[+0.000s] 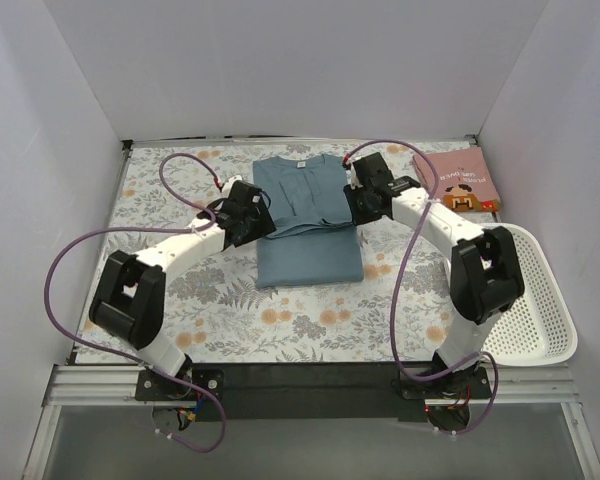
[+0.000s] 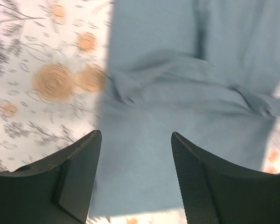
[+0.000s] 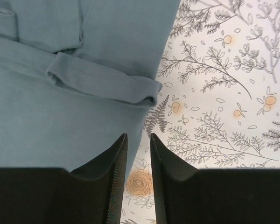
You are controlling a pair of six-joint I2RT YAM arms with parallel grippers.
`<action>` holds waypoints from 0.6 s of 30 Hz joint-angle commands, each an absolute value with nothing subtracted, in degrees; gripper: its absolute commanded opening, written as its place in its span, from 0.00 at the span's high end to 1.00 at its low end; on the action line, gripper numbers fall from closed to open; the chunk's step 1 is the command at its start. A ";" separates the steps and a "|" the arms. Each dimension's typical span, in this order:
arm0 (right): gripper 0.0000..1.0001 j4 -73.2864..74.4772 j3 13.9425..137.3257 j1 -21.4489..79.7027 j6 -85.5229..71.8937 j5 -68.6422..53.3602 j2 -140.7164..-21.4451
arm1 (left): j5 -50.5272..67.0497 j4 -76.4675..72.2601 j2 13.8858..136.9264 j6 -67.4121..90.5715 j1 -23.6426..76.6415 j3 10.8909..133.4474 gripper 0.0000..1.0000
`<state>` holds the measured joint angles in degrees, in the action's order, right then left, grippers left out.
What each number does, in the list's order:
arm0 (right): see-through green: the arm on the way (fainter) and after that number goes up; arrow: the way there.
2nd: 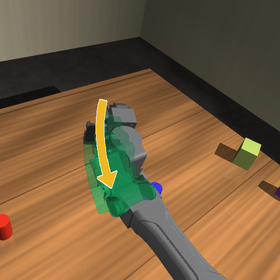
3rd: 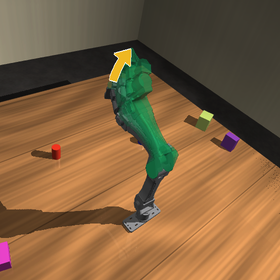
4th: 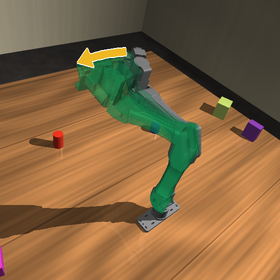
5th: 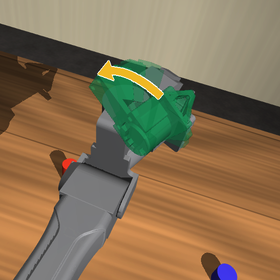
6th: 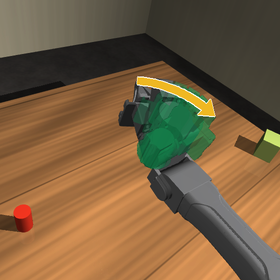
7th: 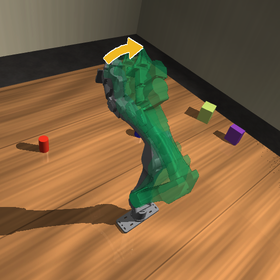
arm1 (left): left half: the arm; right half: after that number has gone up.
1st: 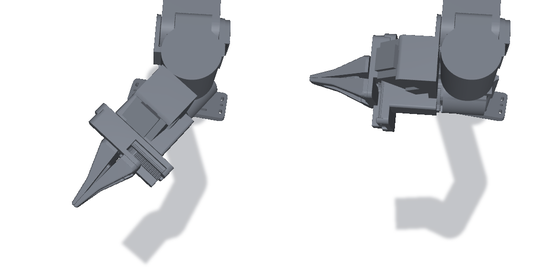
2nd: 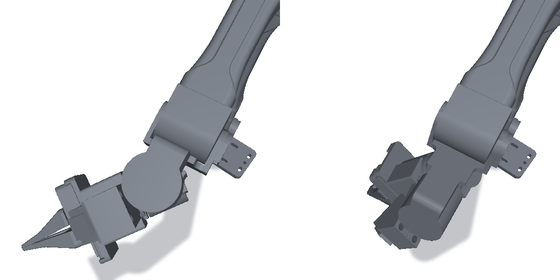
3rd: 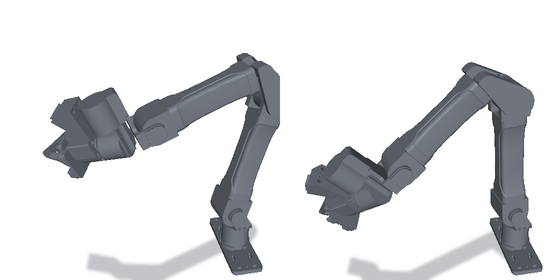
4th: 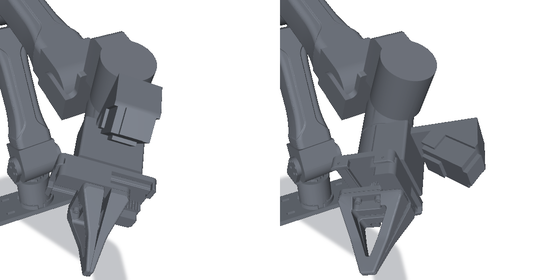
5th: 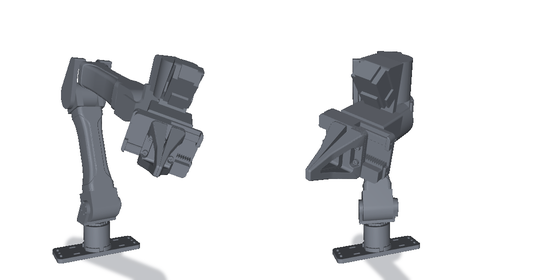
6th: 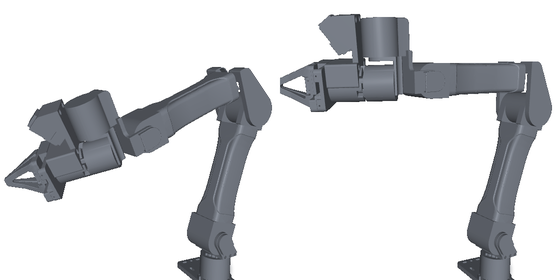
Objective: Fold and stack the t-shirts
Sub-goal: Fold the tshirt
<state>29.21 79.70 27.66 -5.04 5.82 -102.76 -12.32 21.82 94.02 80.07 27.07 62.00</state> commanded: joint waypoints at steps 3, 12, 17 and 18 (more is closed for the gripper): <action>0.67 22.42 73.49 29.70 -7.47 4.57 -95.02 | -12.13 20.92 87.45 81.64 34.08 58.80 0.48; 0.69 14.86 72.41 30.76 -8.96 -5.80 -101.86 | -9.05 20.48 90.97 85.61 35.77 51.07 0.68; 0.69 14.15 81.89 30.06 -8.09 -6.68 -111.77 | -9.66 20.39 87.37 87.36 35.77 45.27 0.68; 0.69 14.15 84.44 29.80 -8.43 -7.20 -112.84 | -10.02 20.39 86.23 87.62 35.77 44.74 0.68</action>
<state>17.67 77.17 30.59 -8.05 -5.02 -109.78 -9.04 18.76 89.73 86.06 35.81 47.27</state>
